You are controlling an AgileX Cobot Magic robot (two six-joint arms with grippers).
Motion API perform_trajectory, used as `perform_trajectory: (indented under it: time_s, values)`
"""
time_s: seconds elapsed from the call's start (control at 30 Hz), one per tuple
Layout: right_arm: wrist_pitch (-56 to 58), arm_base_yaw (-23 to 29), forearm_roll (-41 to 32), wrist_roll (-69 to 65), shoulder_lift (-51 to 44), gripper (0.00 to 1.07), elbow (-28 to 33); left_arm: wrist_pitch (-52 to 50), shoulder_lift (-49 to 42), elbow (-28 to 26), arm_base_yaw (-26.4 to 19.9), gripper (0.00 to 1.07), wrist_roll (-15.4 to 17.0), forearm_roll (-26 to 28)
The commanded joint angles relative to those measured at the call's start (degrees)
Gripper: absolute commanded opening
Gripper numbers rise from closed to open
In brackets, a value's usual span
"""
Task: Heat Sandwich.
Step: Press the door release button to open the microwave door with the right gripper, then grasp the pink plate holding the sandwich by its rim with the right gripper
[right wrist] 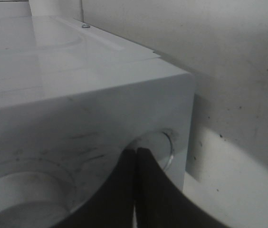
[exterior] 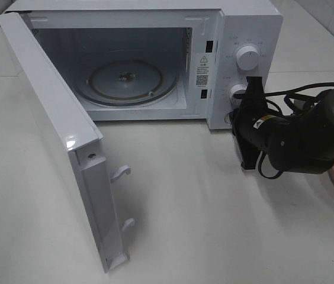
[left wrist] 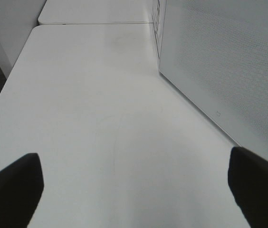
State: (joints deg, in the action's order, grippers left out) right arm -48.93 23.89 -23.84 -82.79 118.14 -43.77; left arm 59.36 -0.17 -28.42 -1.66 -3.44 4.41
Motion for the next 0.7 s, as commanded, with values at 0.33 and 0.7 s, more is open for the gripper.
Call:
perform_trajectory:
  time_s: [0.33,0.7]
  values:
    - [3.6,-0.3,4.7,0.4,-8.3,0.03,8.7,-0.4,-1.6,0.2,-0.1,1.01,-0.2,0.5]
    - [12.9,-0.3,10.8,0.4,-18.6,0.06,15.1,-0.4,-1.6,0.2,-0.1,1.01,-0.2,0.5]
